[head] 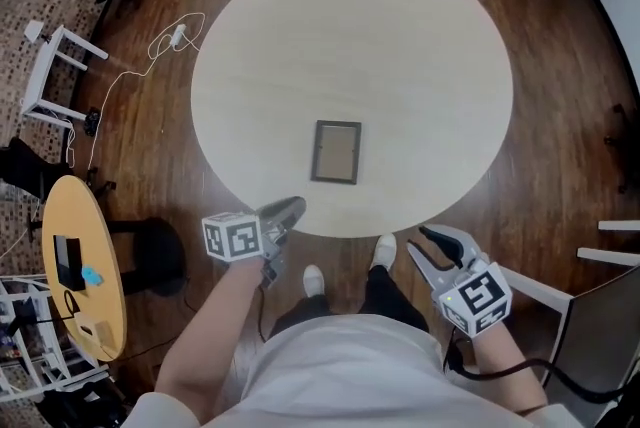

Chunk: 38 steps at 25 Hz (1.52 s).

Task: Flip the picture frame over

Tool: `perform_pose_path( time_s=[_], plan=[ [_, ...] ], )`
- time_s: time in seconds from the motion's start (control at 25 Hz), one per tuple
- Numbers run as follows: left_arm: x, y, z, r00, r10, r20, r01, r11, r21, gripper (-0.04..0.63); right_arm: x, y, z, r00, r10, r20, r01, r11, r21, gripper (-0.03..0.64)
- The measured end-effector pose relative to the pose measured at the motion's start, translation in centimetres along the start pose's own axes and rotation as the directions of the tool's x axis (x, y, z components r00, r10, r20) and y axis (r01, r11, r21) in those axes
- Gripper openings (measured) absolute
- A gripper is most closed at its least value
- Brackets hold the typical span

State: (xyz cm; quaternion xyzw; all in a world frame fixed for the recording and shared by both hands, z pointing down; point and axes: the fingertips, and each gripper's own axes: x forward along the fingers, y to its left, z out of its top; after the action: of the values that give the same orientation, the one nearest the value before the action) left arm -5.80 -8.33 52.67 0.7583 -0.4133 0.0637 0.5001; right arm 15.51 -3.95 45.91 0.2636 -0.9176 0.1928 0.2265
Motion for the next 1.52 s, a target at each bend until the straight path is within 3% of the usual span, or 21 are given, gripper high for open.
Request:
perform_pose_path(
  time_s=[0.24,0.44,0.6,0.8,0.88,1.04,1.32,1.52],
  plan=[
    [-4.8,-6.2,-3.3,0.991,-0.132,-0.007,0.131,0.982,0.134,0.044,0.5,3.9,-0.4,1.0,-0.008,0.021,0.009,0.999,-0.045,0.115],
    [-10.3,-10.4,-7.2,0.97,-0.242,-0.036,0.24,0.916,0.322,0.043,0.6,10.0,-1.5,0.999,-0.044,0.026,0.045,0.996,-0.072,0.115],
    [-15.4,-13.0,-11.7,0.936,-0.345,-0.069,0.345,0.859,0.379,0.04,-1.2,15.8,-3.3,0.994,-0.106,0.014,0.107,0.991,-0.085,0.115],
    [-21.7,-12.5,-17.9,0.921,-0.359,-0.149,0.387,0.809,0.442,0.04,-3.1,23.6,-6.0,0.991,-0.128,-0.029,0.125,0.988,-0.09,0.117],
    [-23.7,-12.6,-19.1,0.917,-0.375,-0.133,0.394,0.808,0.438,0.04,-3.8,25.4,-6.3,0.991,-0.131,-0.027,0.129,0.988,-0.086,0.117],
    [-25.6,-13.7,-19.7,0.91,-0.414,-0.04,0.396,0.832,0.388,0.04,-6.1,26.4,-6.0,0.987,-0.158,0.013,0.158,0.985,-0.061,0.12],
    [-25.8,-17.4,-21.0,0.915,-0.404,-0.01,0.361,0.806,0.469,0.038,-9.1,28.0,-7.1,0.987,-0.151,0.055,0.156,0.98,-0.124,0.12],
    [-26.5,-20.5,-23.3,0.912,-0.411,0.001,0.361,0.802,0.477,0.038,-11.1,29.3,-7.9,0.989,-0.127,0.07,0.136,0.981,-0.139,0.12]
  ],
)
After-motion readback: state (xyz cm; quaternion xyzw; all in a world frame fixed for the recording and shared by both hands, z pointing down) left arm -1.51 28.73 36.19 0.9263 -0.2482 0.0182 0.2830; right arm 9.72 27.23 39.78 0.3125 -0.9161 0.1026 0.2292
